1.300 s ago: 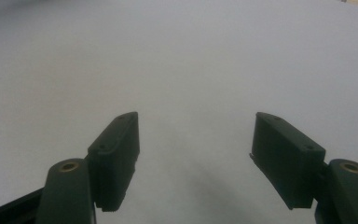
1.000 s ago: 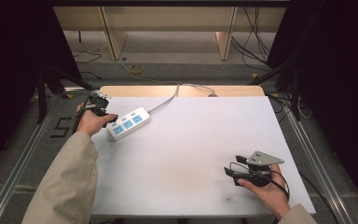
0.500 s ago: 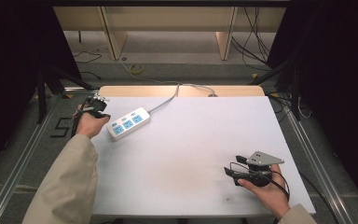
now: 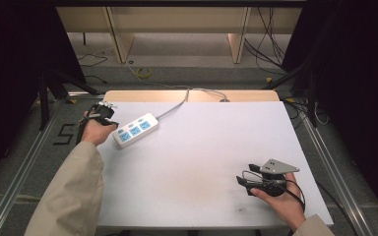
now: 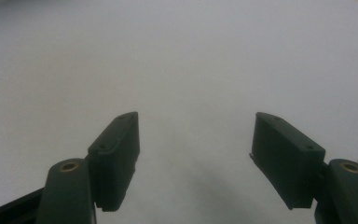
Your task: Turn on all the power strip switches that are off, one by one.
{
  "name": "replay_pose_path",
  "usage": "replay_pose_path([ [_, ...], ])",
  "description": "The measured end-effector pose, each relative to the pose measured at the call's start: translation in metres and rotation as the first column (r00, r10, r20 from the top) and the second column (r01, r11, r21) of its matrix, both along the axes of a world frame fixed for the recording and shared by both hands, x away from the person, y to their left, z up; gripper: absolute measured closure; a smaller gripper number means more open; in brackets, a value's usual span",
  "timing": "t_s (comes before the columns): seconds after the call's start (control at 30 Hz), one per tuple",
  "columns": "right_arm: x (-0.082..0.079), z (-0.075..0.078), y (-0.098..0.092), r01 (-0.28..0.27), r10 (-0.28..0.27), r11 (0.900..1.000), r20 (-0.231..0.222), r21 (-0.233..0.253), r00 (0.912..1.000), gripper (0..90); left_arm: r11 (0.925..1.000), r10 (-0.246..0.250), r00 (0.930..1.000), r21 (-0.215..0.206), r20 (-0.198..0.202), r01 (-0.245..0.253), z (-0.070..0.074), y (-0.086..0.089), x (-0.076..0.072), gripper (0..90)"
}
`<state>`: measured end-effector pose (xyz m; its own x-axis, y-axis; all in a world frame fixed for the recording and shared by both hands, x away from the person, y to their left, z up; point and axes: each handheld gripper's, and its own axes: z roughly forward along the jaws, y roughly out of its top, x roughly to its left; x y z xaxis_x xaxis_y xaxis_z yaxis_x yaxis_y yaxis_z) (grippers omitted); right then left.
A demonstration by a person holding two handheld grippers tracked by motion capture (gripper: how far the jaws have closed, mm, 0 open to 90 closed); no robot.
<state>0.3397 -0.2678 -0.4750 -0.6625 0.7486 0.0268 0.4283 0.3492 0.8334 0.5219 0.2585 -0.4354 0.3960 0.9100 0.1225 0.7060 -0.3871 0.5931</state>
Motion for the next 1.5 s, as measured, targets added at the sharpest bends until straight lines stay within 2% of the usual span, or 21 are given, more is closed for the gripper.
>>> replay_pose_path([
  [0.27, 0.0, 0.0, 0.0, 0.0, 0.0, 1.0, -0.001, -0.001, 1.0, 33.1, 0.9989, -0.033, 0.9994, 0.032, -0.011, 0.034, -0.011, -0.01, 0.004, 89.8],
  [0.33, -0.001, 0.0, 0.0, -0.002, 0.002, 1.0, -0.002, -0.001, 1.0, 33.1, 0.9993, -0.03, 0.9995, 0.021, -0.007, 0.03, -0.014, -0.01, 0.004, 89.8],
  [0.5, 0.0, 0.0, -0.001, 0.001, -0.001, 1.0, -0.003, 0.0, 1.0, 33.1, 0.9996, -0.025, 0.9997, 0.011, -0.008, 0.025, -0.014, -0.008, 0.004, 89.8],
  [0.87, 0.0, 0.001, -0.001, 0.0, 0.0, 1.0, -0.001, 0.002, 1.0, 33.0, 0.999, -0.036, 0.9993, 0.027, -0.014, 0.036, -0.016, -0.01, 0.005, 89.9],
  [0.97, 0.0, 0.001, -0.001, -0.001, 0.001, 1.0, -0.002, 0.002, 1.0, 33.0, 0.9994, -0.032, 0.9994, 0.011, -0.016, 0.032, -0.016, -0.008, 0.005, 89.9],
  [1.1, 0.0, 0.001, -0.001, 0.0, 0.0, 1.0, 0.0, 0.002, 1.0, 33.0, 0.9989, -0.039, 0.9991, 0.026, -0.017, 0.04, -0.016, -0.01, 0.005, 89.9],
  [1.23, 0.0, 0.001, -0.001, 0.0, 0.0, 1.0, 0.001, 0.002, 1.0, 33.0, 0.9994, -0.034, 0.9991, 0.009, -0.024, 0.034, -0.016, -0.008, 0.006, 89.9],
  [1.5, 0.0, 0.001, -0.001, -0.001, 0.001, 1.0, 0.002, 0.001, 1.0, 33.0, 0.9989, -0.038, 0.9989, 0.027, -0.027, 0.039, -0.016, -0.01, 0.007, 90.0],
])
